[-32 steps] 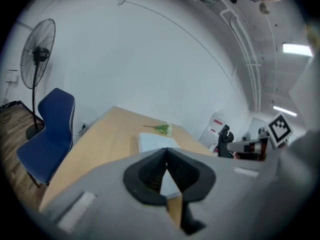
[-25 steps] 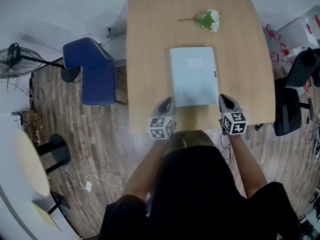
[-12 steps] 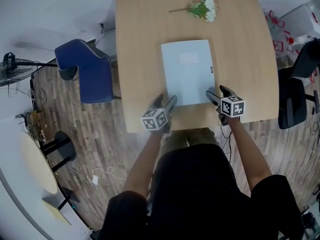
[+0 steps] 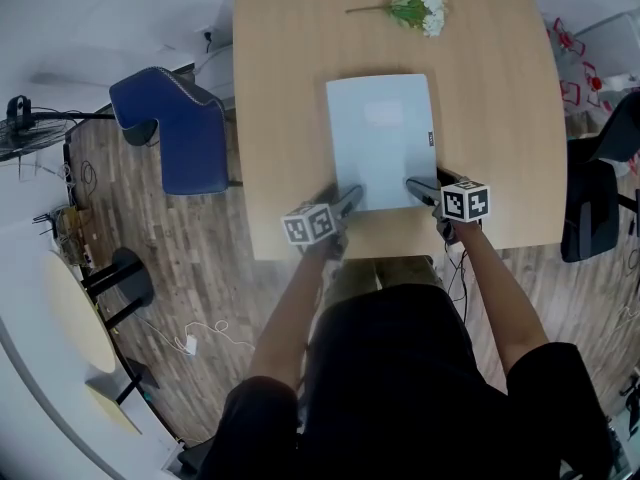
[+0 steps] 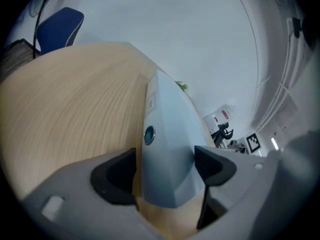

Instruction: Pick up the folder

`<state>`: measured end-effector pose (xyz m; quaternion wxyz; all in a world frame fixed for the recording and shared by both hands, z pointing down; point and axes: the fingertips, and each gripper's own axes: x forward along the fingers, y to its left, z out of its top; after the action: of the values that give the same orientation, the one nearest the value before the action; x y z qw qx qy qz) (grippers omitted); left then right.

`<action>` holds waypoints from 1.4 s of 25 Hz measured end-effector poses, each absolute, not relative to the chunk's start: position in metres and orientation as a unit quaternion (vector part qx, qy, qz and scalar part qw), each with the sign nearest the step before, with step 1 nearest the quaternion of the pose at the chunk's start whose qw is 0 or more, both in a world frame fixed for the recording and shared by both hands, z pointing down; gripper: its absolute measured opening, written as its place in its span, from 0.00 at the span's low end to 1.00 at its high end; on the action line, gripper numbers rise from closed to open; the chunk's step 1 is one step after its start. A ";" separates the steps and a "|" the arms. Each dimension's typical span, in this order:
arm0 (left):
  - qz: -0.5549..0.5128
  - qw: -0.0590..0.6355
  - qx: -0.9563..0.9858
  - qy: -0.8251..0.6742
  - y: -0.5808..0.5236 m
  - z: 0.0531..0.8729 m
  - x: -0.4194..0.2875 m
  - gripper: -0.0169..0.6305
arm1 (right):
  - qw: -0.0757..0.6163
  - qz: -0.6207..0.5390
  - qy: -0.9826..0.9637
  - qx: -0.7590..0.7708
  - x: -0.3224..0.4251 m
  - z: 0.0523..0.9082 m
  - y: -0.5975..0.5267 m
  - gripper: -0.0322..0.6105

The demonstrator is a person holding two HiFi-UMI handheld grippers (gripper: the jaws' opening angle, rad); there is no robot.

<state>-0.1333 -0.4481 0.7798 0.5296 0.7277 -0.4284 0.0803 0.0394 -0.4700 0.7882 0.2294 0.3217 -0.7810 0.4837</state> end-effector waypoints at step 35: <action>0.028 0.280 0.845 -0.454 -0.431 0.558 -0.147 0.52 | 0.130 0.240 -0.895 0.352 0.021 0.570 -0.451 0.63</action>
<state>-0.1465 -0.4315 0.5576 0.2805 0.8455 -0.4535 0.0283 0.0209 -0.4515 0.5696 0.1295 0.3523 -0.8952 0.2400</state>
